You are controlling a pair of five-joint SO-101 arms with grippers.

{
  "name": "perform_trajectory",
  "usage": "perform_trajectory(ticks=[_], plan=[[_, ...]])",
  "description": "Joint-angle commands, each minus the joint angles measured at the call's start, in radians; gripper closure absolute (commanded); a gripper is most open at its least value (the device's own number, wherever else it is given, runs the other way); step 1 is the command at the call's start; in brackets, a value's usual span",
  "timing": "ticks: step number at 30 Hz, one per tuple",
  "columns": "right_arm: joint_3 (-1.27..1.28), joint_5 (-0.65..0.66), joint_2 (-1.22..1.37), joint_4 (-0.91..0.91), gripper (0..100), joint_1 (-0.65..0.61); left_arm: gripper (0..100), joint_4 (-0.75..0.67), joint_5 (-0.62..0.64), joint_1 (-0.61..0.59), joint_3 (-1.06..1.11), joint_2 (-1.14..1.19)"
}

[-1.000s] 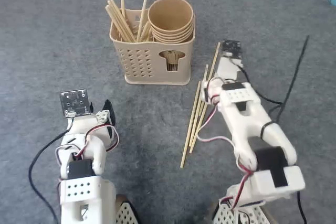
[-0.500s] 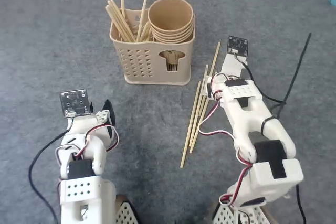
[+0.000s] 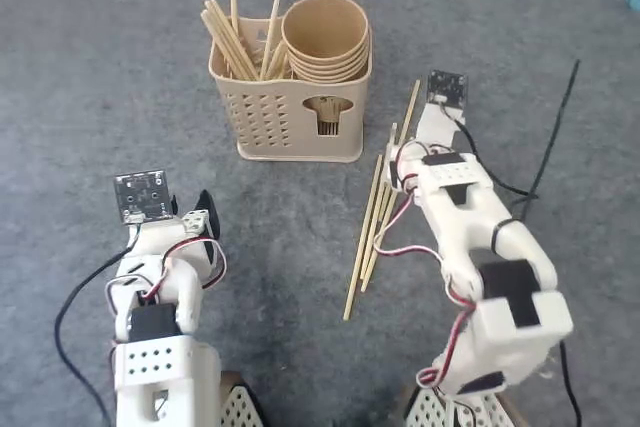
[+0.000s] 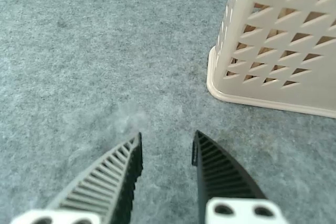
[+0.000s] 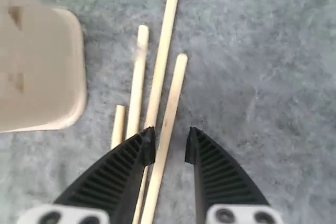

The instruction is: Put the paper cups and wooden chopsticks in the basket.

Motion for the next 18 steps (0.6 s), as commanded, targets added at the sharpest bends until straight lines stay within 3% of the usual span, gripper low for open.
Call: perform_trajectory(ticks=[1,6,10,18], plan=[[-0.098,-0.009,0.03,-0.012,88.3,0.015,85,0.002,-0.002,0.002,-0.01,-0.018],[-0.196,-0.012,0.101,0.074,88.6,0.025,85,0.002,-0.002,0.002,-0.01,-0.018],[-0.212,-0.012,0.111,0.094,99.8,0.025,85,0.002,-0.003,0.002,-0.008,-0.018],[-0.207,-0.015,0.045,0.231,99.2,0.067,85,0.002,-0.003,0.002,-0.008,-0.018]])
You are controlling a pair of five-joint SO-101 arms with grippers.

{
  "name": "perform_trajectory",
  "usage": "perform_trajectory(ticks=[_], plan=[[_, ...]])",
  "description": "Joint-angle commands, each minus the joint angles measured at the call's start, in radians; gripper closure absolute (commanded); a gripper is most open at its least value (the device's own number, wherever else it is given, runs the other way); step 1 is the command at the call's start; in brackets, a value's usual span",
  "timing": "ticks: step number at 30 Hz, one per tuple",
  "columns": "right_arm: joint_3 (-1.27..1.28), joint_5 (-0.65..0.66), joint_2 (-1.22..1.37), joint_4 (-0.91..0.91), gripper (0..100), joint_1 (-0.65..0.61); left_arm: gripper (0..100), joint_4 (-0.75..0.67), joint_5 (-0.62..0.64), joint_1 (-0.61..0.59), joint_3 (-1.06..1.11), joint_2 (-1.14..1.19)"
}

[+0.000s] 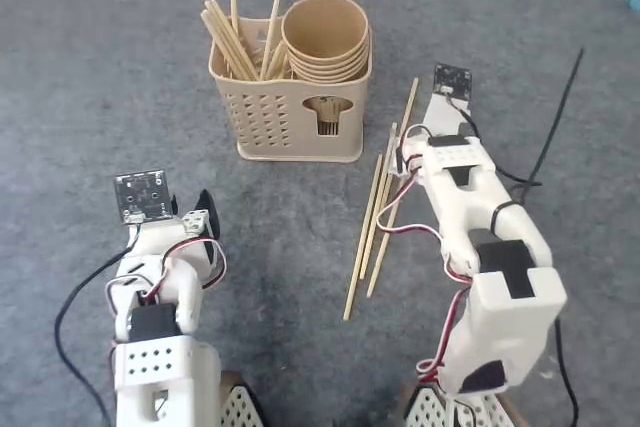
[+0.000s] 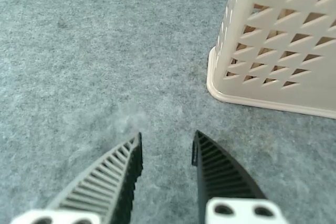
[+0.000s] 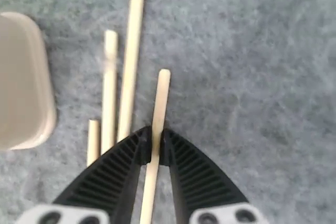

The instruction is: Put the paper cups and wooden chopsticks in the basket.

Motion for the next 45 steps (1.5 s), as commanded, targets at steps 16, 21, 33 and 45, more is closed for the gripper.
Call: perform_trajectory(ticks=[16,21,33,45], plan=[[0.39,-0.008,-0.628,0.11,99.2,0.015,85,0.002,0.0,-0.003,-0.024,-0.011],[0.566,-0.006,-0.769,0.056,99.2,0.021,85,0.069,0.002,0.0,-0.056,-0.009],[0.847,-0.006,-0.854,-0.326,99.2,0.079,77,0.262,0.009,0.16,-0.145,-0.008],[0.855,-0.008,-0.881,-0.3,99.2,0.087,78,0.285,0.009,0.379,-0.255,0.087]])
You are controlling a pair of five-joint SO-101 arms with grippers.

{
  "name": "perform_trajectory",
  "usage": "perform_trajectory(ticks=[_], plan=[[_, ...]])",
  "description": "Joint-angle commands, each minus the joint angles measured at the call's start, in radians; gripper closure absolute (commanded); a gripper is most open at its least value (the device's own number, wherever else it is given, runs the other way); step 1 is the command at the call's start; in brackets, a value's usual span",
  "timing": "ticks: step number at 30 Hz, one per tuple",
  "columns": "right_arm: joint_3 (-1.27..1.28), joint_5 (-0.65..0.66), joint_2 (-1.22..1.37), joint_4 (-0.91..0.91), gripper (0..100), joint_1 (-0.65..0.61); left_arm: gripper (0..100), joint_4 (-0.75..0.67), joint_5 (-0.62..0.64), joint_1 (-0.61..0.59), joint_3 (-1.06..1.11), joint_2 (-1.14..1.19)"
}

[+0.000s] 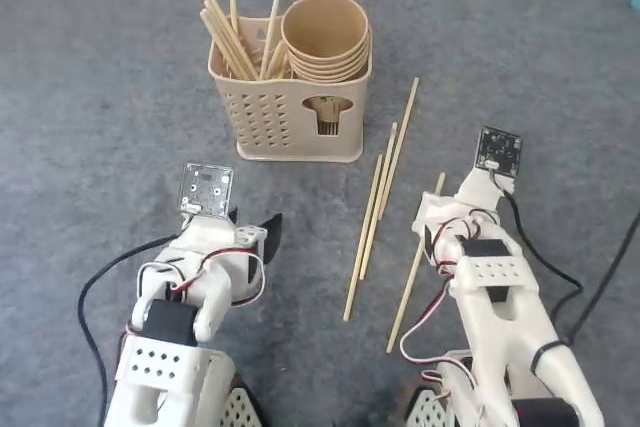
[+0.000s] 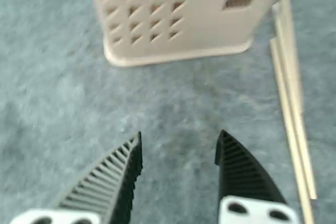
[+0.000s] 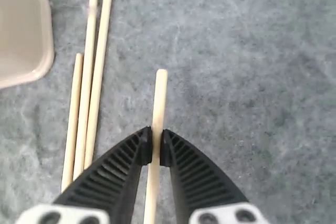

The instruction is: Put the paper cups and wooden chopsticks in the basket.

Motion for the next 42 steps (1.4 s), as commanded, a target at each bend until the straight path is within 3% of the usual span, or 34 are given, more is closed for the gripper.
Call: perform_trajectory(ticks=[1,14,18,26,38,42], plan=[[-0.006,-0.008,-0.045,-0.008,99.2,0.01,78,-0.005,0.009,0.052,-0.137,0.135],[-0.006,-0.008,-0.045,-0.01,99.2,0.01,78,0.046,0.054,0.255,-0.607,0.818],[-0.006,-0.008,-0.045,-0.01,99.2,0.01,78,-0.04,0.127,0.304,-0.676,0.985],[-0.011,-0.005,-0.045,-0.018,99.2,0.036,78,-0.201,0.135,0.31,-0.768,1.313],[-0.012,-0.002,-0.045,-0.019,99.2,0.028,78,-0.216,0.129,0.385,-0.828,1.352],[-0.012,-0.002,-0.045,-0.019,99.2,0.028,78,-0.301,0.129,0.39,-0.828,1.364]])
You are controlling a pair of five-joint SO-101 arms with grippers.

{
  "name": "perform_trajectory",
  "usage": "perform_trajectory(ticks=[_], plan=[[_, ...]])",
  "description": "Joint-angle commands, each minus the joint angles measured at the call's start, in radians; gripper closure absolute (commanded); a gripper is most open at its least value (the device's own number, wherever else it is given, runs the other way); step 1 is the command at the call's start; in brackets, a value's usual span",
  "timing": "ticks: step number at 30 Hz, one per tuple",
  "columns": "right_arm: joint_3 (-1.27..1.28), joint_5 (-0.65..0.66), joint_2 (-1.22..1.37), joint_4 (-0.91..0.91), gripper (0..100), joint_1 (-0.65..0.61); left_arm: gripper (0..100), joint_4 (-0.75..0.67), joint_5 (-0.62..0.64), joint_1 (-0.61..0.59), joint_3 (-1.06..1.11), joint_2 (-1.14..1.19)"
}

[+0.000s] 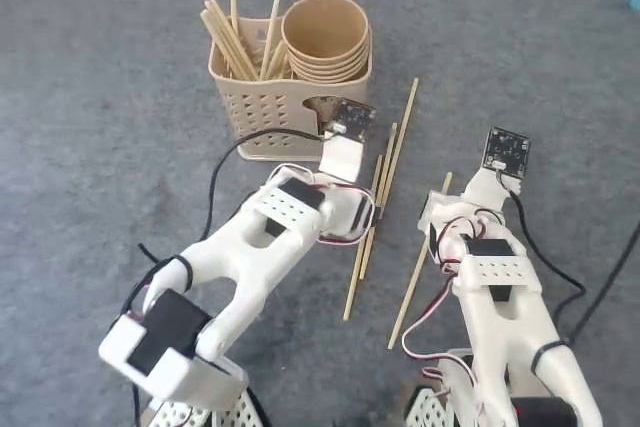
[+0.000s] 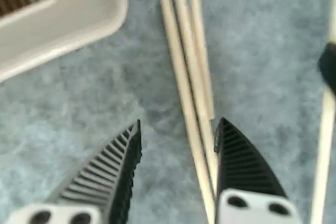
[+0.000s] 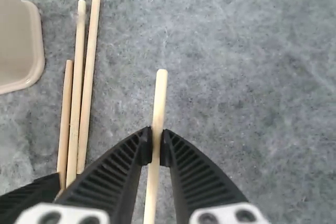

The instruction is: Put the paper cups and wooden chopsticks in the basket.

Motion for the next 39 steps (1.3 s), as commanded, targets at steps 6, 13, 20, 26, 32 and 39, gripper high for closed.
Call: perform_trajectory(ticks=[6,13,20,26,32,39], plan=[[-0.012,-0.002,-0.045,-0.019,99.2,0.007,78,-0.104,0.003,-0.038,-0.036,0.003],[-0.014,-0.002,-0.045,-0.019,99.2,0.002,78,-0.074,0.003,-0.051,-0.099,0.094],[-0.014,-0.002,-0.045,-0.019,99.2,0.007,78,-0.023,0.002,-0.041,-0.16,0.152],[-0.014,-0.002,-0.045,-0.019,99.2,0.007,84,0.003,0.003,0.025,-0.127,0.157],[-0.014,-0.002,-0.045,-0.019,99.2,0.004,95,0.1,-0.04,0.066,-0.128,0.158],[-0.014,-0.002,-0.045,-0.019,99.2,0.007,95,0.101,-0.052,0.061,-0.124,0.158]])
